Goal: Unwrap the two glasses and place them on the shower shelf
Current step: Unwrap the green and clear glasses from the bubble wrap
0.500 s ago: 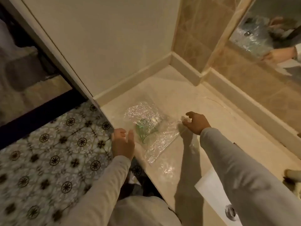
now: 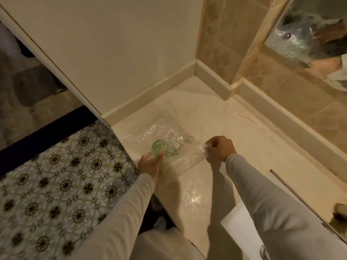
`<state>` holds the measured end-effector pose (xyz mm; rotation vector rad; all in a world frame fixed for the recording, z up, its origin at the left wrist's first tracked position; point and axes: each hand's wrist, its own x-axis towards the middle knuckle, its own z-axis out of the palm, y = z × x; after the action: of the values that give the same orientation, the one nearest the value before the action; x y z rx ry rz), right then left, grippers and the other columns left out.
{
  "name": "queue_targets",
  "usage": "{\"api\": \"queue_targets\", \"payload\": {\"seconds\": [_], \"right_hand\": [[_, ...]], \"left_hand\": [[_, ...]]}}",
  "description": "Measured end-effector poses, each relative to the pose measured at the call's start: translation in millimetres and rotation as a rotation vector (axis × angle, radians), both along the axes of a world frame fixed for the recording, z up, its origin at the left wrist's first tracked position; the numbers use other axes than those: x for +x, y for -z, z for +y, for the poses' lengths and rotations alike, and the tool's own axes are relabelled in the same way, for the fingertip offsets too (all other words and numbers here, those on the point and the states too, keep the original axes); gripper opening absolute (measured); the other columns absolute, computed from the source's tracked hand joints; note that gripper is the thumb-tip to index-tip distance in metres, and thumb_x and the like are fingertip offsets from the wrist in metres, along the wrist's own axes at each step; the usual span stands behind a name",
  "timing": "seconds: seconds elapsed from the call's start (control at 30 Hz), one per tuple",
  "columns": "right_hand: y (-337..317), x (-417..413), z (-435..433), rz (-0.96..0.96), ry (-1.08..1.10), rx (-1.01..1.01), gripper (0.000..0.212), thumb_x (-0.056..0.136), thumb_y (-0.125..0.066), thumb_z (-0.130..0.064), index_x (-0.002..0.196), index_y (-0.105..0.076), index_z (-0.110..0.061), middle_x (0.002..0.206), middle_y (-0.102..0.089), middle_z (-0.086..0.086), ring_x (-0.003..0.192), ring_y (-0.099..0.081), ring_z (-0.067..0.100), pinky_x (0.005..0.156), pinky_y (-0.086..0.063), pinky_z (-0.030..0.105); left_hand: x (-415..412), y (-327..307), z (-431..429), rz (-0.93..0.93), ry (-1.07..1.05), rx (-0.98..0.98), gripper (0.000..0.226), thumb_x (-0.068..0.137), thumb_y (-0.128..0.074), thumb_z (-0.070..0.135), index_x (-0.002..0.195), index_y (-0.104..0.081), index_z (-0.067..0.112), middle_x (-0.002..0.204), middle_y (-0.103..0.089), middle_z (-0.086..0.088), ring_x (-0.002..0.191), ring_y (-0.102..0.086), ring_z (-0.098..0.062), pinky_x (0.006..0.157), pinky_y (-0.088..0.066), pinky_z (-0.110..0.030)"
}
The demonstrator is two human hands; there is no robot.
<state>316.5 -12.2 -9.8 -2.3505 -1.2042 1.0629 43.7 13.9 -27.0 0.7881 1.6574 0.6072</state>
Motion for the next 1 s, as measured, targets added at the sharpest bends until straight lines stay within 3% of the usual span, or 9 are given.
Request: {"api": "queue_targets", "payload": {"seconds": [0.13, 0.23, 0.33, 0.5, 0.57, 0.67, 0.77, 0.87, 1.0], "right_hand": [[1, -1, -12, 0.011, 0.036, 0.027, 0.015, 0.088, -0.064, -0.009, 0.092, -0.076, -0.016, 0.086, -0.069, 0.001, 0.081, -0.060, 0.019, 0.072, -0.043, 0.020], [3, -3, -27, 0.030, 0.142, 0.047, 0.009, 0.087, -0.068, -0.018, 0.086, -0.074, -0.024, 0.080, -0.068, -0.005, 0.072, -0.060, 0.007, 0.058, -0.039, 0.008], [10, -5, -39, 0.055, 0.199, 0.045, 0.010, 0.087, -0.068, -0.023, 0.091, -0.078, -0.023, 0.086, -0.072, -0.004, 0.080, -0.065, 0.013, 0.071, -0.046, 0.016], [17, -15, -51, 0.078, 0.241, 0.061, 0.013, 0.085, -0.069, -0.019, 0.084, -0.077, -0.030, 0.081, -0.073, -0.009, 0.080, -0.067, 0.011, 0.074, -0.046, 0.019], [19, -15, -52, 0.068, 0.225, 0.091, 0.015, 0.086, -0.069, -0.022, 0.079, -0.074, -0.034, 0.078, -0.072, -0.014, 0.076, -0.065, 0.005, 0.070, -0.044, 0.016], [23, -12, -52, 0.028, 0.166, 0.118, 0.012, 0.089, -0.068, -0.023, 0.085, -0.077, -0.030, 0.081, -0.073, -0.009, 0.077, -0.066, 0.011, 0.076, -0.045, 0.021], [24, -10, -51, 0.028, 0.167, 0.146, 0.014, 0.090, -0.067, -0.021, 0.092, -0.081, -0.021, 0.089, -0.078, -0.002, 0.084, -0.068, 0.018, 0.085, -0.051, 0.026], [24, -7, -50, 0.058, 0.194, 0.162, 0.009, 0.089, -0.074, -0.021, 0.086, -0.081, -0.025, 0.084, -0.077, -0.004, 0.085, -0.069, 0.016, 0.088, -0.052, 0.027], [24, -4, -52, 0.113, 0.227, 0.191, 0.013, 0.087, -0.079, -0.021, 0.079, -0.080, -0.031, 0.081, -0.077, -0.007, 0.086, -0.071, 0.015, 0.091, -0.054, 0.028]], "left_hand": [[3, -2, 24, 0.007, 0.049, 0.000, 0.074, 0.065, -0.083, 0.047, 0.125, -0.063, 0.009, 0.116, -0.070, -0.014, 0.102, -0.068, -0.034, 0.091, -0.056, -0.051], [10, -6, 46, -0.017, 0.115, 0.009, 0.069, 0.066, -0.084, 0.043, 0.122, -0.066, 0.009, 0.099, -0.073, -0.014, 0.076, -0.069, -0.034, 0.075, -0.059, -0.048], [15, -7, 65, -0.006, 0.199, 0.023, 0.056, 0.074, -0.084, 0.039, 0.120, -0.067, 0.012, 0.088, -0.073, -0.004, 0.062, -0.064, -0.021, 0.055, -0.053, -0.030], [-3, -4, 66, 0.118, 0.328, 0.185, 0.059, 0.074, -0.086, 0.038, 0.123, -0.063, 0.015, 0.115, -0.069, -0.010, 0.103, -0.065, -0.027, 0.093, -0.053, -0.034], [-21, 3, 55, 0.165, 0.412, 0.202, 0.063, 0.072, -0.087, 0.039, 0.124, -0.061, 0.015, 0.111, -0.066, 0.000, 0.100, -0.064, -0.018, 0.088, -0.053, -0.027], [-40, 17, 33, 0.097, 0.385, 0.124, 0.048, 0.072, -0.088, 0.030, 0.112, -0.064, 0.019, 0.100, -0.066, 0.010, 0.091, -0.064, -0.006, 0.064, -0.049, -0.005], [-48, 28, 21, 0.120, 0.310, 0.116, 0.032, 0.076, -0.083, 0.004, 0.100, -0.066, 0.018, 0.095, -0.070, -0.003, 0.083, -0.065, -0.016, 0.055, -0.051, -0.010], [-55, 31, 16, 0.126, 0.219, 0.087, 0.023, 0.077, -0.079, -0.003, 0.096, -0.071, 0.007, 0.086, -0.073, -0.012, 0.065, -0.065, -0.021, 0.057, -0.057, -0.028], [-59, 27, 14, 0.146, 0.178, 0.118, 0.016, 0.075, -0.082, 0.000, 0.085, -0.075, 0.010, 0.059, -0.071, 0.004, 0.051, -0.063, -0.013, 0.051, -0.055, -0.026]]}}
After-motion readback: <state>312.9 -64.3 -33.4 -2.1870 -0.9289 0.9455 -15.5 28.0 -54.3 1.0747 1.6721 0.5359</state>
